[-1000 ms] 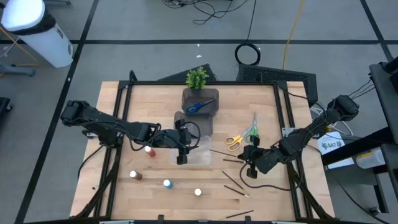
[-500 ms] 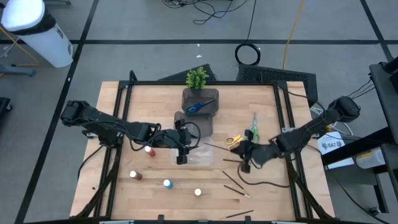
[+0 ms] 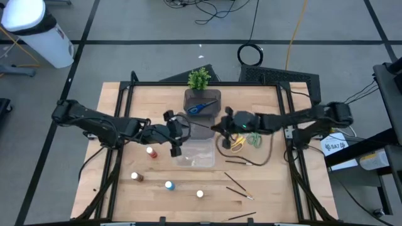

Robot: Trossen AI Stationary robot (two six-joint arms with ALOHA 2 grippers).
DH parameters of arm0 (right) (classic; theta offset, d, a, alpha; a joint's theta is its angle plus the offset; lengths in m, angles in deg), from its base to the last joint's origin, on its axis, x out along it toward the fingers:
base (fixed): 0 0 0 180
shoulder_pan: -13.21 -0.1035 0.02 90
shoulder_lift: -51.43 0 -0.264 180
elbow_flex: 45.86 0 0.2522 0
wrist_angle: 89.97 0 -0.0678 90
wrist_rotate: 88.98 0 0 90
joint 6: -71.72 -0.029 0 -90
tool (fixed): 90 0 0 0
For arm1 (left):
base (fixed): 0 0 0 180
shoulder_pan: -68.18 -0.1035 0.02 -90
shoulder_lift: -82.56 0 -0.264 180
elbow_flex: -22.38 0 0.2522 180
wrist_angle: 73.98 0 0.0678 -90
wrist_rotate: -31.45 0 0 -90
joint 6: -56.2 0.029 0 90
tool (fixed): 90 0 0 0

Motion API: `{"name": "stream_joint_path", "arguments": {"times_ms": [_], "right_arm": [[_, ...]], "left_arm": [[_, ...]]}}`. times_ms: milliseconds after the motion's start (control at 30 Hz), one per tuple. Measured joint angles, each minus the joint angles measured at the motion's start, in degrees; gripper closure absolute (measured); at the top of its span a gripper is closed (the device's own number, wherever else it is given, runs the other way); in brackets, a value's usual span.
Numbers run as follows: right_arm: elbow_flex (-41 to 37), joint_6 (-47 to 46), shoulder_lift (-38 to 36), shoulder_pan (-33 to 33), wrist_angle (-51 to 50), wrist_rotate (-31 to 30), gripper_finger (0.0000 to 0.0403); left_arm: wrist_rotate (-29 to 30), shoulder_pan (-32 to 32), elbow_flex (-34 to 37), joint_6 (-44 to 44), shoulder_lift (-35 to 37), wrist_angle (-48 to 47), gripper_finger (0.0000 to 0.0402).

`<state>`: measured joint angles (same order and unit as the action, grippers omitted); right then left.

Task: Pick & Place Paint Supplies
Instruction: Put the gold paintbrush into the bottom black bin, then adjust the white bins

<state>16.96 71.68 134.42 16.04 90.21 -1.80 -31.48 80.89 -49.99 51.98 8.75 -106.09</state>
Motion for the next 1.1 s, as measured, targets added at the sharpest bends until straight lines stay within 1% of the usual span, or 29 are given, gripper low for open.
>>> {"name": "stream_joint_path", "arguments": {"times_ms": [100,233,333,467,567,667,833,967,1100], "right_arm": [[4.3,2.0,6.0,2.6,0.0,3.1,0.0403],[6.9,2.2,12.1,4.9,-0.8,3.3,0.0403],[7.1,1.9,14.2,5.8,-2.8,3.0,0.0403],[6.4,1.6,14.9,6.1,-3.1,3.0,0.0402],[6.1,2.1,14.9,6.0,-3.5,3.0,0.0392],[6.1,2.8,14.9,5.9,-3.5,3.0,0.0370],[6.2,4.2,14.8,5.9,-5.9,2.6,0.0320],[6.1,4.3,13.8,5.8,-10.9,0.2,0.0286],[6.1,4.7,11.3,5.7,-15.6,-2.4,0.0271]], "left_arm": [[0.1,0.0,0.0,0.0,1.7,-1.1,0.0215],[0.0,0.0,0.0,-0.9,2.7,-3.7,0.0215],[0.2,0.2,-0.1,-1.9,3.2,-5.0,0.0215],[0.1,0.2,0.0,-2.3,3.0,-6.8,0.0215],[0.1,0.2,0.0,-2.5,3.0,-6.9,0.0215],[0.0,0.2,0.0,-2.9,3.0,-6.9,0.0215],[0.0,0.2,0.0,-3.5,3.0,-6.9,0.0215],[0.0,0.2,0.0,-3.5,3.0,-6.9,0.0215],[0.0,0.2,0.0,-3.6,3.0,-6.9,0.0215]]}}
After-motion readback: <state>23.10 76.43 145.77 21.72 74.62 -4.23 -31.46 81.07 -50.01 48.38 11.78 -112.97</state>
